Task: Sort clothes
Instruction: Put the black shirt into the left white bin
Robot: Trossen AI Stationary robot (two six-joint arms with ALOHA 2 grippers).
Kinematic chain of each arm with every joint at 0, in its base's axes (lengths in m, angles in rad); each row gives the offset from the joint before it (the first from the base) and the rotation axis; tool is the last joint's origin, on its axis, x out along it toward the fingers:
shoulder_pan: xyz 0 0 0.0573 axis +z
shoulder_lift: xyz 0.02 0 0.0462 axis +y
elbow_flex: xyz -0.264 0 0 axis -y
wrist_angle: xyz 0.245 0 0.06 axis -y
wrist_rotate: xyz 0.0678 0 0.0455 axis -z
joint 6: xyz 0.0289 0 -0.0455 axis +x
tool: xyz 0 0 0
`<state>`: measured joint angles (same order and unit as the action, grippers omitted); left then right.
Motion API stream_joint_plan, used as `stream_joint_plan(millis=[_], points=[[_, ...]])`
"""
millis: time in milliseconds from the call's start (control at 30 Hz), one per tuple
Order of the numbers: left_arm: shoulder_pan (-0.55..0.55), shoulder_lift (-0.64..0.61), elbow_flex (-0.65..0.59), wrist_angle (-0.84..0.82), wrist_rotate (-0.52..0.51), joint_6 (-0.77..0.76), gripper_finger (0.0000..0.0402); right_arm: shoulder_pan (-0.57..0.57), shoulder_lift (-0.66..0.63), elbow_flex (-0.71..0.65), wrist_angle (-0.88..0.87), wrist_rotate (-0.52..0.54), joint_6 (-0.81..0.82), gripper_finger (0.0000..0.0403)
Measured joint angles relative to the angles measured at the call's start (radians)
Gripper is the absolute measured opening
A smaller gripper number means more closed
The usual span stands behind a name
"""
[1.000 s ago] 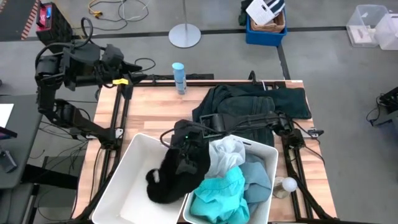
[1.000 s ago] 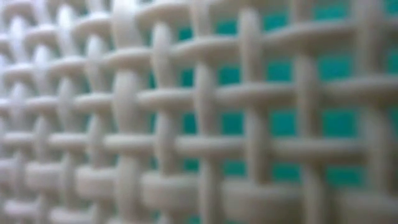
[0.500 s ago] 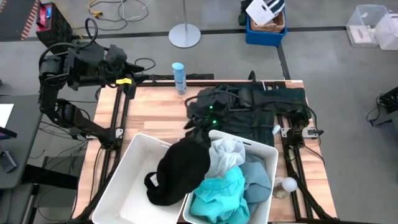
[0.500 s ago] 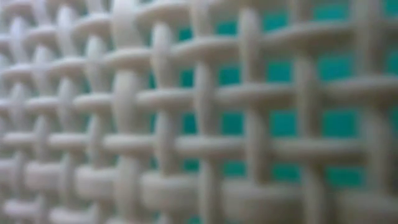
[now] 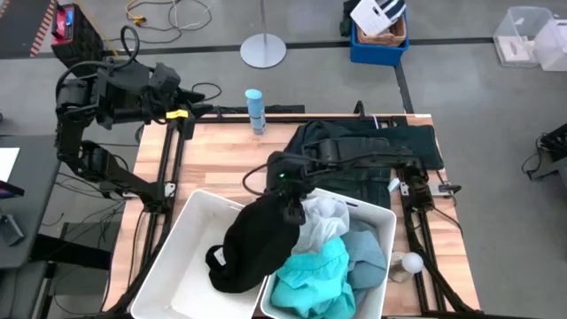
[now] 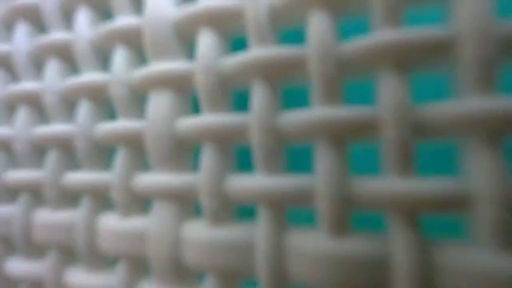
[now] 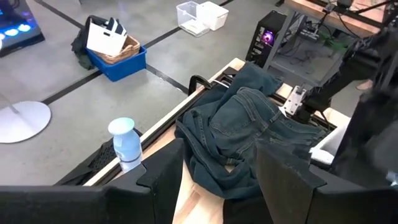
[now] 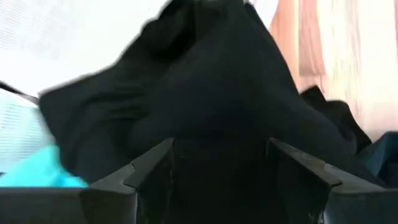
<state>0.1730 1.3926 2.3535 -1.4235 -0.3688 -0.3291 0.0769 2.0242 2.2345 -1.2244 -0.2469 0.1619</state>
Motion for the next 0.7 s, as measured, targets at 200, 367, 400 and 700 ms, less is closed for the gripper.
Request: stream_joint_plan(millis=[200, 367, 400, 700], points=[[0.000, 0.000, 0.000, 0.000, -0.003, -0.011, 0.0190, 0.004, 0.056, 0.001, -0.032, 0.036, -0.005, 0.0265], [0.000, 0.000, 0.000, -0.004, -0.003, -0.016, 0.0190, 0.020, 0.057, 0.001, -0.012, 0.047, -0.006, 0.0238], [0.000, 0.000, 0.000, -0.007, -0.003, -0.016, 0.0190, 0.023, 0.057, 0.001, -0.007, 0.047, -0.006, 0.0224], [0.000, 0.000, 0.000, -0.008, -0.004, 0.003, 0.0190, 0.048, 0.058, 0.001, 0.012, 0.046, 0.003, 0.0022]])
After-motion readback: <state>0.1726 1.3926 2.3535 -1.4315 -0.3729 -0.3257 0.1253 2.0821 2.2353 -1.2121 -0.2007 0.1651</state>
